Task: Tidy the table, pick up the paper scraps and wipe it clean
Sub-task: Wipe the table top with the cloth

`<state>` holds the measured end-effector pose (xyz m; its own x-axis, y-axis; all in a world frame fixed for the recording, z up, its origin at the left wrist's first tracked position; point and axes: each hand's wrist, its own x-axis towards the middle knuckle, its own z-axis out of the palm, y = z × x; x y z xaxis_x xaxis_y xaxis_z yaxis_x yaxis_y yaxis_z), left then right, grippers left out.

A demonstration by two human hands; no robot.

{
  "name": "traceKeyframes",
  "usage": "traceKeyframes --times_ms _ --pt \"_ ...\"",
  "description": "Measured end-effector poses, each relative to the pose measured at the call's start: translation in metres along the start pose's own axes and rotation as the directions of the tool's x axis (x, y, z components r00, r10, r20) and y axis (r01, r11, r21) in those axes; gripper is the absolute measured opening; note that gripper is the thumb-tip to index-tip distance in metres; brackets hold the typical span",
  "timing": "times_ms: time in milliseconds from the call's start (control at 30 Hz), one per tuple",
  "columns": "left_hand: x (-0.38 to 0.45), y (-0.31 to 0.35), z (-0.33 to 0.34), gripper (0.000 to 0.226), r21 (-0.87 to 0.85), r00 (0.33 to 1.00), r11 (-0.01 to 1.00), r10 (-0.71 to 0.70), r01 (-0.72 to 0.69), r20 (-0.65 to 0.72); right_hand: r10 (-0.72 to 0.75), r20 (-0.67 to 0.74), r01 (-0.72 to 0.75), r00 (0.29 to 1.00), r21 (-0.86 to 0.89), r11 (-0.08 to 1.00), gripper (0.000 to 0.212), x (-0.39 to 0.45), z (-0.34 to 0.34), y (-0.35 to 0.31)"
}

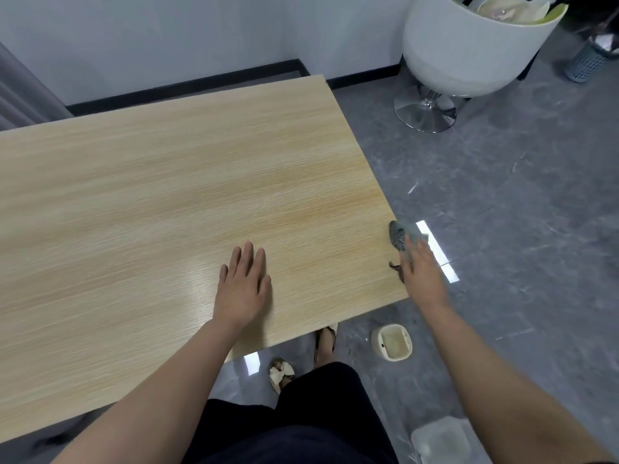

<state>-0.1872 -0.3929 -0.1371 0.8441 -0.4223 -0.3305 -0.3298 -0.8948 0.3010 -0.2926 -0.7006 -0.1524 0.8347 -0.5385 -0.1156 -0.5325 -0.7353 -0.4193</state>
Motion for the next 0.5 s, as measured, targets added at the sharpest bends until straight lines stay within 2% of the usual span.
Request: traceKeyframes --times_ms 33,67,133,167,233,300,333,367,433,500 --pt "-0.001 0.000 0.000 0.055 -0.001 1.000 1.000 -0.003 0.003 -0.002 0.052 -0.034 -0.052 0.998 0.005 0.999 0.046 -0.006 0.001 -0.005" --pt "-0.001 0.001 0.001 0.055 0.001 1.000 1.000 -0.006 0.006 -0.005 0.038 -0.068 -0.039 0.997 -0.011 0.999 0.045 -0.015 0.007 -0.015" --pt "-0.001 0.001 0.001 0.055 0.003 1.000 1.000 -0.010 0.010 -0.013 -0.155 -0.036 0.154 0.987 -0.042 0.987 0.045 -0.039 0.026 -0.045" --pt "-0.001 0.001 0.002 0.055 0.001 1.000 1.000 -0.009 0.009 -0.014 -0.287 0.016 0.287 0.958 -0.063 0.956 0.046 -0.054 0.039 -0.062" --pt "-0.001 0.000 0.003 0.055 0.000 1.000 1.000 -0.002 0.002 -0.012 -0.520 0.109 0.528 0.847 -0.063 0.847 0.039 -0.079 0.061 -0.084" --pt "-0.003 -0.001 0.003 0.055 0.009 1.000 1.000 0.008 -0.008 -0.011 -0.622 0.179 0.639 0.763 -0.055 0.768 0.042 -0.082 0.060 -0.081" --pt "-0.004 -0.002 0.003 0.055 0.010 1.000 1.000 0.012 -0.012 -0.010 -0.618 0.171 0.635 0.768 -0.077 0.768 0.043 -0.075 0.054 -0.070" --pt "-0.004 -0.003 0.003 0.055 0.008 1.000 1.000 0.016 -0.016 -0.009 -0.565 0.150 0.579 0.812 -0.073 0.812 0.043 -0.067 0.046 -0.054" --pt "-0.006 -0.003 0.003 0.055 0.006 1.000 1.000 0.019 -0.019 -0.004 -0.316 0.090 0.319 0.945 -0.023 0.947 0.046 -0.052 0.025 -0.016" --pt "-0.006 -0.003 0.003 0.055 0.010 1.000 1.000 0.019 -0.019 -0.002 -0.086 -0.006 0.086 0.996 -0.012 0.996 0.046 -0.044 0.010 0.011"
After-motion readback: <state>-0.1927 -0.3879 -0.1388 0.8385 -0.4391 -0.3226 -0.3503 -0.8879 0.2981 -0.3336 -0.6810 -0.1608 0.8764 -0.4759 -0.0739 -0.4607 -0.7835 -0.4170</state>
